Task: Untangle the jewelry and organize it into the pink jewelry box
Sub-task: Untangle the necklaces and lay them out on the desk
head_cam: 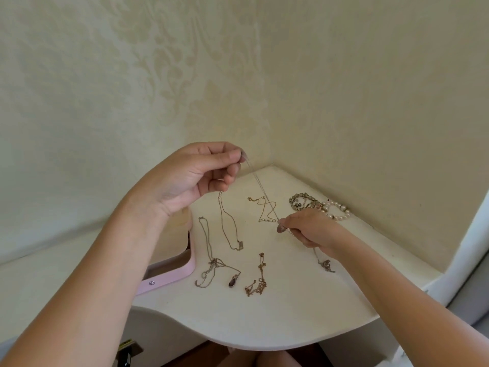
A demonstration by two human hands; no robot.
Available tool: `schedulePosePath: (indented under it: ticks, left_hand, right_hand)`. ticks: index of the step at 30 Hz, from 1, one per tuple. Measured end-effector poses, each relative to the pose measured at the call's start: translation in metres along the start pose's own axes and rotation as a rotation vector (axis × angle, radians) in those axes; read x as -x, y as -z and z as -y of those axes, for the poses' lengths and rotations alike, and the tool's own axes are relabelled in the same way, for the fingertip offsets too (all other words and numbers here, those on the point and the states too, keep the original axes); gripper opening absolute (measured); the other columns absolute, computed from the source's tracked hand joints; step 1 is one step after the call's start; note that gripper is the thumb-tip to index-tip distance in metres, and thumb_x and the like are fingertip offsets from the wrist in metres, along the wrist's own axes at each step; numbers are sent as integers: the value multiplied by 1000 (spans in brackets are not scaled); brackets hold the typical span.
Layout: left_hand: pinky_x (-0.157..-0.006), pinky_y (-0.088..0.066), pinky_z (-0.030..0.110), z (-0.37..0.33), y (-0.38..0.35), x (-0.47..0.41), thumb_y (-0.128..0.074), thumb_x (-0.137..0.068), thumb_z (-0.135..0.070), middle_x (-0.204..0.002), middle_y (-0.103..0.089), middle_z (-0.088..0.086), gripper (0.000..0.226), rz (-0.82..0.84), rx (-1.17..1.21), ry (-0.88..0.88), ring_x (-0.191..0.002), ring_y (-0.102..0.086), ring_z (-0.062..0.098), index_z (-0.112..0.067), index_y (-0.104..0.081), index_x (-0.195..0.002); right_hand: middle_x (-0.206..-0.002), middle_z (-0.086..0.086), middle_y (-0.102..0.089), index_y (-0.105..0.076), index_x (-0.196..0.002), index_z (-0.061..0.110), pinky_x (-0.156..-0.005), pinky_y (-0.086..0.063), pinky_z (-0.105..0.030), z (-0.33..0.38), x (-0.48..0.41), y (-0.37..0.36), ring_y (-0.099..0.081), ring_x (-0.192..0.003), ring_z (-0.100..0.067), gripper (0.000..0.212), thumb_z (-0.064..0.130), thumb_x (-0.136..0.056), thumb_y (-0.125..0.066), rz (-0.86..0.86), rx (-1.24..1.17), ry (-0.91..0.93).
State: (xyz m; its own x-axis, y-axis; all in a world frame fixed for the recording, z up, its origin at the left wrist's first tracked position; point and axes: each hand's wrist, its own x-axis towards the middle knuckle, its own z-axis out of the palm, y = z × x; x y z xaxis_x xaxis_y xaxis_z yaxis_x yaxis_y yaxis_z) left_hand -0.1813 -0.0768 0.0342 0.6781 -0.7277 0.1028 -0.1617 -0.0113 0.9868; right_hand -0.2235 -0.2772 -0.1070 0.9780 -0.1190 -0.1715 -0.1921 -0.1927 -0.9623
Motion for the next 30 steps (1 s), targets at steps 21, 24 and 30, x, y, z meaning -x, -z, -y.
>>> schedulePosePath:
  ticks: [21,24,30]
  left_hand:
    - [-75,-41,29,39,19,0,-52,-70,-19,-67,-53,-1,6,-309,519,116,-64,-55,14,-15,-52,-65]
    - [-74,-42,29,39,29,5,-55,-65,-18,-67,-54,-3,5,-366,730,52,-63,-56,13,-15,-56,-61]
    - [-67,-47,26,39,51,14,-65,-50,-17,-65,-52,-3,13,-443,715,7,-60,-55,14,-14,-56,-60]
  right_hand:
    - [-52,4,-34,-67,-71,9,-54,-39,-21,-16,2,11,-34,-50,-13,26,17,-93,-55,-174,-169,-13]
    - [-57,7,-42,-68,-65,15,-45,-26,-19,-22,1,15,-33,-46,-5,28,18,-90,-58,-287,138,-1]
    - [-62,3,-63,-66,-63,20,-46,-34,-22,-27,5,29,-53,-52,-13,30,21,-90,-53,-401,500,-76]
